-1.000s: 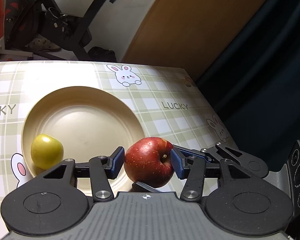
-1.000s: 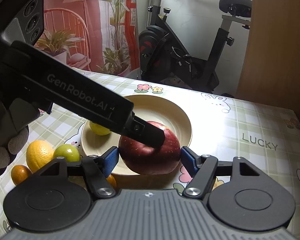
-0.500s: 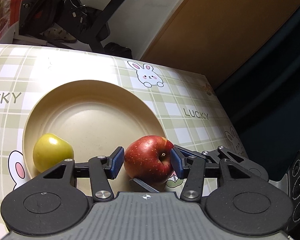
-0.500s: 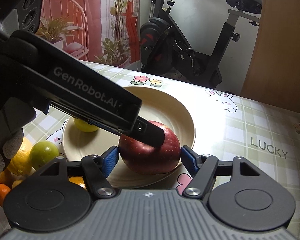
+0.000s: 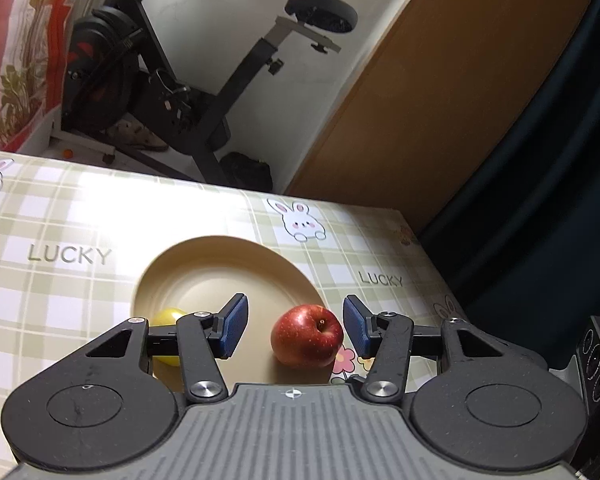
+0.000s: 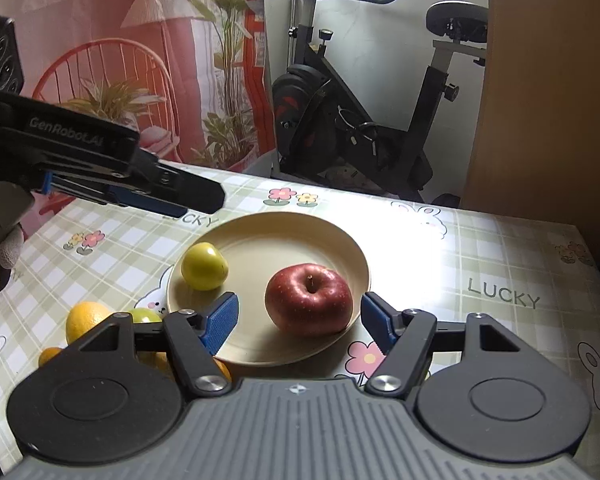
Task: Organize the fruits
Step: 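Carry the red apple onto the beige plate and open the left tool, then move the left tool to the dark purple mangosteen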
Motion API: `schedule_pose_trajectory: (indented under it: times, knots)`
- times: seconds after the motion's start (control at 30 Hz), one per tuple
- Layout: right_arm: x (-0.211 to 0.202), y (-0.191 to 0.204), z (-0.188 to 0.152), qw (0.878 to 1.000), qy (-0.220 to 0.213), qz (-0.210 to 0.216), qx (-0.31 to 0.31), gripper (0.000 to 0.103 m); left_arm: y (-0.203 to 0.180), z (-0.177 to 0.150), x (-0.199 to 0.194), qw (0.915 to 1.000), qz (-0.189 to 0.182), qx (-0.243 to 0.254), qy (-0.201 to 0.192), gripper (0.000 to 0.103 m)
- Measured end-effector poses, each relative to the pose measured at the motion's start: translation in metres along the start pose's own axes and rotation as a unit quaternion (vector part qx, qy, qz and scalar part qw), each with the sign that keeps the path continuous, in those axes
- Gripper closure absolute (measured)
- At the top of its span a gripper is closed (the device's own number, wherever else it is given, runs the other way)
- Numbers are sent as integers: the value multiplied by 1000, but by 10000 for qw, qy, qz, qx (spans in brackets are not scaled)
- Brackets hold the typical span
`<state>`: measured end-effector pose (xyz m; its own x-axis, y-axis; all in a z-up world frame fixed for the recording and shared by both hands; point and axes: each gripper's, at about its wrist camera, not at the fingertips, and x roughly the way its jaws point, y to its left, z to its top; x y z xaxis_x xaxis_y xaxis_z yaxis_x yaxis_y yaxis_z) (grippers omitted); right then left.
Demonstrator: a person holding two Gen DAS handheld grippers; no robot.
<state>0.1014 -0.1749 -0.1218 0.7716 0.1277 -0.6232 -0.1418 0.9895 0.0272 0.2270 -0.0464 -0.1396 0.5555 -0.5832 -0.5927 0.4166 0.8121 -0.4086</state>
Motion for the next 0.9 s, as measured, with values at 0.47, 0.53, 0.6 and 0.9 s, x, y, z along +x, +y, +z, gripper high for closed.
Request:
schedule_pose_trajectory:
  times: [0.47, 0.53, 0.6, 0.9]
  knots:
    - [-57, 26, 19, 9934, -990, 14, 582, 29, 29, 14, -113, 9914, 717, 118, -1089, 44]
    - [-54, 32, 14, 9939, -907, 130, 612, 31, 35, 10, -117, 9929, 657, 71, -986, 44]
    - [-53, 39, 8, 9945, -841, 223, 590, 32, 39, 2, -119, 9931, 738, 180, -892, 44]
    - [-43, 69, -16, 9980, -61, 628, 76, 32, 55, -32, -129, 9956, 761, 246, -488, 45]
